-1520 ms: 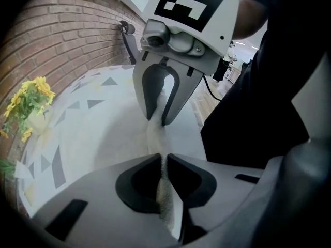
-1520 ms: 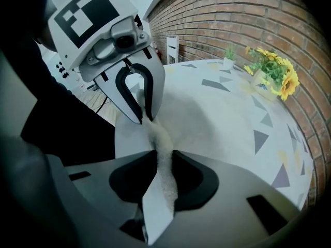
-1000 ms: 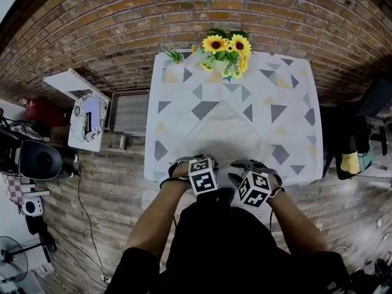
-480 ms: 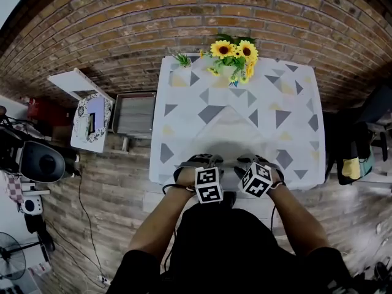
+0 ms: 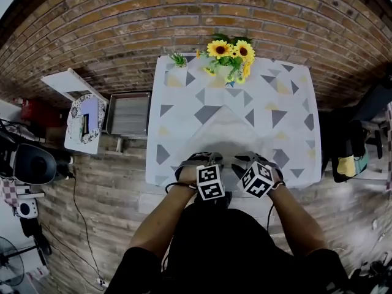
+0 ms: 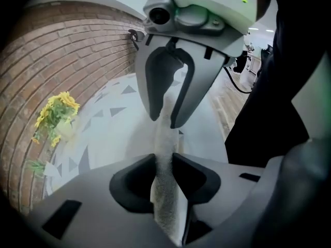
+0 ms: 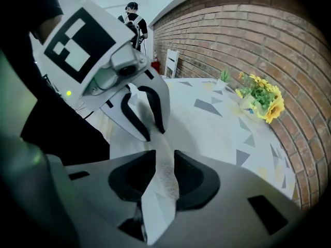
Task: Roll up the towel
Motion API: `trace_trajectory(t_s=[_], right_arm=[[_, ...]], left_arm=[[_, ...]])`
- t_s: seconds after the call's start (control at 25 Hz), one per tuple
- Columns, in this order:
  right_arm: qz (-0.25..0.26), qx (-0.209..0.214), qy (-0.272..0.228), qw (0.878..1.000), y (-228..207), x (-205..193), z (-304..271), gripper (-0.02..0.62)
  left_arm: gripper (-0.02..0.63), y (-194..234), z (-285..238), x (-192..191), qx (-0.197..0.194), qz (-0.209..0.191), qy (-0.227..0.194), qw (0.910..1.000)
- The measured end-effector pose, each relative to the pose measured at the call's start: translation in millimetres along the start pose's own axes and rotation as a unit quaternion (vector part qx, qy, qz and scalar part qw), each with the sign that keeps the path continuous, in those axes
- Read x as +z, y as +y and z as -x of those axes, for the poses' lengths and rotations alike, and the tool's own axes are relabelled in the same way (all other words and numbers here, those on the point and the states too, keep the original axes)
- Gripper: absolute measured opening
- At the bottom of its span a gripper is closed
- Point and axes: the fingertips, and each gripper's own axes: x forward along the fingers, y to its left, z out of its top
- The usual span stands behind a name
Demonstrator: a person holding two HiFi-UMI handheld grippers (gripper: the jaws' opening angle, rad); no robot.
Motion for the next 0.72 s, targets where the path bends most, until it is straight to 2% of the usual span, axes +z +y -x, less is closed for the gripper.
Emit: trace_trajectory(t_s=[0.24, 0.44, 0.56, 0.72], right_arm=[[0.036, 0.0, 0.04, 0.999, 13, -16, -9, 0.17], [0.056, -0.02, 0.052, 0.997, 1, -12, -16, 0.167], [0.052, -0.021, 0.056, 0.997, -8, -9, -17, 0.161], [0.04, -0.032, 0.058, 0.997, -24, -3, -19, 0.144]], left_arm=[[0.112, 9, 6, 2, 0.002, 0.015, -0.012, 0.9998], [0.112, 18, 13, 5, 0.01, 0.019, -0.025, 0.9995], [0.16, 17, 14, 8, -0.008, 0.024, -0.033, 0.9991], [0.195, 24, 10, 4, -0.011, 0.015, -0.027, 0.9995]])
